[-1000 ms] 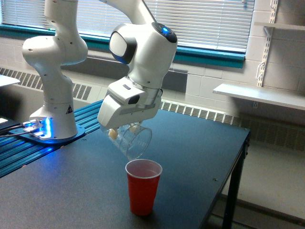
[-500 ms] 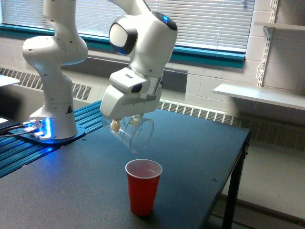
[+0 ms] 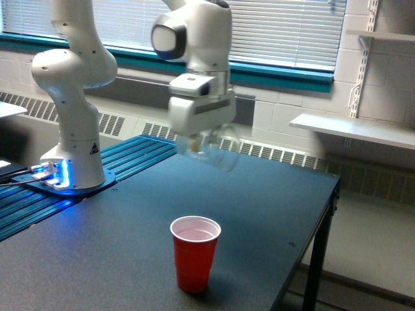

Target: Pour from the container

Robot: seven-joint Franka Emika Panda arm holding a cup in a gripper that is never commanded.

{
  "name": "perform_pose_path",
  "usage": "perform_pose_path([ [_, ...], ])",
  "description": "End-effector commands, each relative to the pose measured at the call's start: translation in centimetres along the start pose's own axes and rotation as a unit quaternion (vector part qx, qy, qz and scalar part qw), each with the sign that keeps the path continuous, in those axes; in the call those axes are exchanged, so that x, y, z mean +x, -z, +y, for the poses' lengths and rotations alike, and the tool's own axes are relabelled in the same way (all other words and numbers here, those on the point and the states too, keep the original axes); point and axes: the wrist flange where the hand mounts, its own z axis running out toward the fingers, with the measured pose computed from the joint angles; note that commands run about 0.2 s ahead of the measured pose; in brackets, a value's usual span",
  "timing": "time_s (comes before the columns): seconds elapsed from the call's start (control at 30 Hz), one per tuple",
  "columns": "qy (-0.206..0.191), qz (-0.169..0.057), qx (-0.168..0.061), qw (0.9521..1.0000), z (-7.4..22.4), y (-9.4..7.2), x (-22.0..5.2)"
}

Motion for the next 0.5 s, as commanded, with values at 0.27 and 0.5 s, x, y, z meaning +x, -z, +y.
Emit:
perform_pose_path([
  [0.27,0.039,-0.017,0.064,0.9970,-7.0,-3.8,-11.7],
  [0.5,0.101,0.081,0.079,0.9885,-8.6,1.1,-11.0],
])
